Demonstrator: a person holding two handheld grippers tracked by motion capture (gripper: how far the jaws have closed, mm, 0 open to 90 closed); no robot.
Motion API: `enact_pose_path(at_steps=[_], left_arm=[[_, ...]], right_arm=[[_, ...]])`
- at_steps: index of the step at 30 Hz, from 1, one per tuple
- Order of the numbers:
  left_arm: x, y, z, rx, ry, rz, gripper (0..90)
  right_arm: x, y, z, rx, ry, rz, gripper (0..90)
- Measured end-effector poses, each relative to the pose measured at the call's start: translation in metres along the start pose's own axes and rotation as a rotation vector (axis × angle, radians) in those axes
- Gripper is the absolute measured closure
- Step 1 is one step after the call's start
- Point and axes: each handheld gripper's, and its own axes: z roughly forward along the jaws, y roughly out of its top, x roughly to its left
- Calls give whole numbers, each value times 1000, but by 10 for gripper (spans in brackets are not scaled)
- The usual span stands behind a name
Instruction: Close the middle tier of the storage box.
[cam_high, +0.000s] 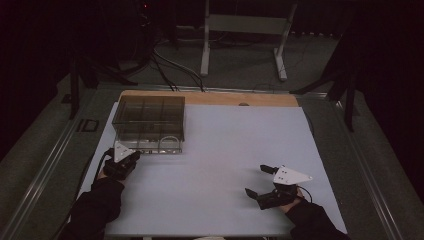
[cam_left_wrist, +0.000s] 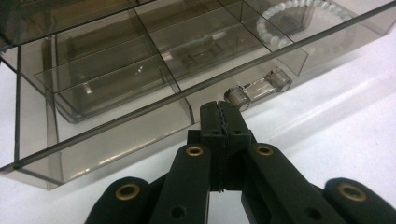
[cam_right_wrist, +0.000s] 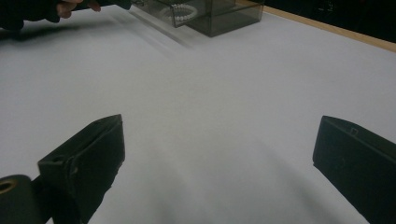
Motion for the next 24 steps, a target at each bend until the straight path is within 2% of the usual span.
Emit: enact_pose_path(at_steps=[24], left_arm=[[2, 4, 1, -1, -11, -6, 900]], right_arm=[[0, 0, 0, -2, 1, 1, 22]])
